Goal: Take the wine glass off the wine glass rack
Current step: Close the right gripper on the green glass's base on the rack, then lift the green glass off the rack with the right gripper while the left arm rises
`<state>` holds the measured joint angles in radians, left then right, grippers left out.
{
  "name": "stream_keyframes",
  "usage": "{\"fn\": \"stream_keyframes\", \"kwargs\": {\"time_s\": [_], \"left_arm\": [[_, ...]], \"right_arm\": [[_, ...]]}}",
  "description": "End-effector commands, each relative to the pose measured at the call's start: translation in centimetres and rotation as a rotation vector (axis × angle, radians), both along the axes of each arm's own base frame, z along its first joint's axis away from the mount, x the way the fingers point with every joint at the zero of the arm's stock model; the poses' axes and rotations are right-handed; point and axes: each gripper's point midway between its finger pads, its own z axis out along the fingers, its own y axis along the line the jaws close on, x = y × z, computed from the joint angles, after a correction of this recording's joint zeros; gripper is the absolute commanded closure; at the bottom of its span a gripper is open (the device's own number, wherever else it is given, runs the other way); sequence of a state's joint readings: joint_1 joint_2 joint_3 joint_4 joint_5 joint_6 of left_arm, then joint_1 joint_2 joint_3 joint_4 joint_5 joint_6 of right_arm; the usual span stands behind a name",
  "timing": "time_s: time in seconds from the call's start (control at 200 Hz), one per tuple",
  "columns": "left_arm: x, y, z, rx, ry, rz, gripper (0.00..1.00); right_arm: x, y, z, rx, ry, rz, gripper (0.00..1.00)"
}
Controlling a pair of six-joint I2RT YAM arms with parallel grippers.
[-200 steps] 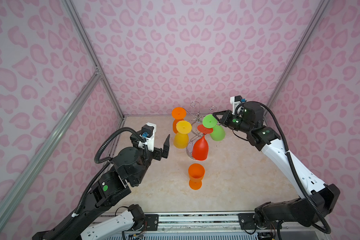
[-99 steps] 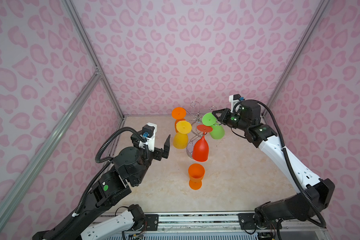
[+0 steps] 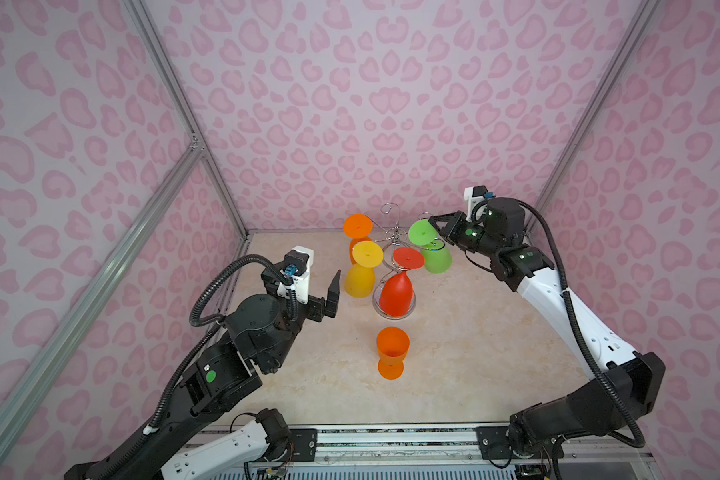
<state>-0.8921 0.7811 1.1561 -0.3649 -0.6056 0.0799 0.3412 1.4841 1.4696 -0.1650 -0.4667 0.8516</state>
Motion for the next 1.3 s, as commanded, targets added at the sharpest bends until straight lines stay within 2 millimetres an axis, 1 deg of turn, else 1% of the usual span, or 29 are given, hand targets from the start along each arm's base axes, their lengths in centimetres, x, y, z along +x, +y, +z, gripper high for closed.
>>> {"fn": "stream_keyframes", "kwargs": {"time_s": [0.0,0.245,0.37,0.53,0.595,0.715,0.785,0.89,0.985,1.025,1.035,1.09,1.13,1.18,1.19,1.296], "left_arm": [[0.0,0.0,0.2,-0.020,-0.003,-0.003,0.01],[-0.1,-0.1,0.0,-0.017,0.003,-0.006,0.01],[-0.1,0.0,0.0,-0.019,0.005,-0.007,0.01],[0.0,-0.3,-0.2,-0.016,0.011,-0.011,0.01],[0.0,-0.4,-0.2,-0.016,0.013,-0.014,0.01],[0.2,-0.8,-0.5,-0.016,0.022,-0.026,0.01],[0.2,-1.4,-0.7,-0.032,0.028,-0.048,0.01],[0.3,-2.9,-1.2,-0.052,0.046,-0.099,0.01],[0.3,-4.2,-1.3,-0.072,0.053,-0.156,0.01],[0.2,-4.8,-1.0,-0.089,0.056,-0.190,0.01],[0.2,-4.9,-1.0,-0.093,0.058,-0.198,0.01],[0.0,-6.2,-0.7,-0.138,0.066,-0.276,0.01],[-0.3,-7.3,-0.2,-0.174,0.068,-0.349,0.01],[-0.9,-8.6,0.6,-0.221,0.058,-0.444,0.01],[-1.0,-8.8,0.7,-0.229,0.056,-0.461,0.01],[-2.4,-11.1,2.4,-0.290,0.025,-0.655,0.01]], "right_arm": [[0.5,0.2,1.4,0.037,-0.046,0.007,1.00],[1.7,-1.1,1.6,0.068,-0.051,-0.029,1.00],[1.9,-1.9,1.7,0.071,-0.054,-0.044,1.00],[1.9,-3.7,1.5,0.078,-0.053,-0.076,1.00],[1.7,-4.9,1.3,0.082,-0.050,-0.098,1.00],[0.9,-7.3,1.5,0.103,-0.061,-0.135,1.00],[0.0,-9.2,1.9,0.109,-0.075,-0.167,1.00],[-1.6,-12.5,2.6,0.119,-0.098,-0.228,1.00],[-3.7,-15.3,4.7,0.166,-0.164,-0.271,1.00],[-4.9,-16.3,6.4,0.189,-0.217,-0.285,1.00],[-5.1,-16.4,6.5,0.191,-0.223,-0.286,1.00],[-6.7,-17.2,8.8,0.204,-0.298,-0.299,1.00],[-7.8,-17.3,10.4,0.205,-0.348,-0.299,1.00],[-9.2,-17.0,12.6,0.219,-0.415,-0.282,1.00],[-9.4,-16.9,12.8,0.221,-0.422,-0.279,1.00],[-11.7,-15.9,16.5,0.342,-0.541,-0.193,1.00]]}}
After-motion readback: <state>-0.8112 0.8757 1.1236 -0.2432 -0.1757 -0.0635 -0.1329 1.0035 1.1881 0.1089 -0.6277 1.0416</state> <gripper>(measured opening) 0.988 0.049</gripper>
